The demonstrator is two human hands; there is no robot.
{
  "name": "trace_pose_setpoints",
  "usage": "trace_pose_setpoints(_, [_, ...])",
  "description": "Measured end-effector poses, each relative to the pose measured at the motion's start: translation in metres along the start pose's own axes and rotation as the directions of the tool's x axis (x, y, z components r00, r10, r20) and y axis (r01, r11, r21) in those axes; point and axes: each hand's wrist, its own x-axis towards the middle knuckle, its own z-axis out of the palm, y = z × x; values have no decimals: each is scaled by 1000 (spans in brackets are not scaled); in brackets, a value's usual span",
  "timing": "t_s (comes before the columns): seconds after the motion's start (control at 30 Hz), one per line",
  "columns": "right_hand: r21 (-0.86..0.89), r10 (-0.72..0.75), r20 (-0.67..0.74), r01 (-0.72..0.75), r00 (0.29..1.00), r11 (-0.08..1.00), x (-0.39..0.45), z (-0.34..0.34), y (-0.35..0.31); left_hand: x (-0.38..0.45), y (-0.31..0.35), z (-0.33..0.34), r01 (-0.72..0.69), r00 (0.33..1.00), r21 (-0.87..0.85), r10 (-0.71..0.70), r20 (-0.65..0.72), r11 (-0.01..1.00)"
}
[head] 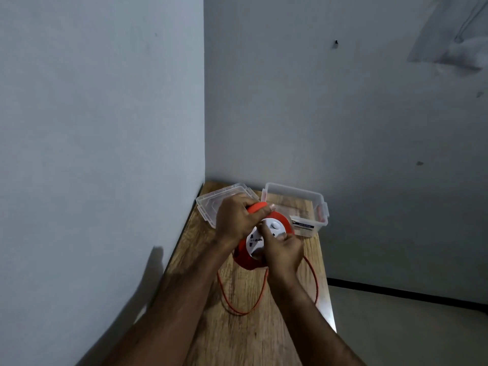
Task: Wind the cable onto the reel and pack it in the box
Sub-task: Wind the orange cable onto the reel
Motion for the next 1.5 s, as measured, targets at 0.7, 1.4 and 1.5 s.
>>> trace_pose_setpoints(0.7, [-730,-708,364,657,605,187,-22,-25,5,-4,4,-2,174,984,-72,-171,42,982])
trace_pose_setpoints(1.4, [-286,-438,152,463,886,839,-11,-13,-8,-9,13,-14,155,988,-11,-155,-7,988])
trace_pose_setpoints(1.5, [-145,-121,17,122,993,982,-6,-5,-10,-12,16,-10,134,990,43,-132,-46,990])
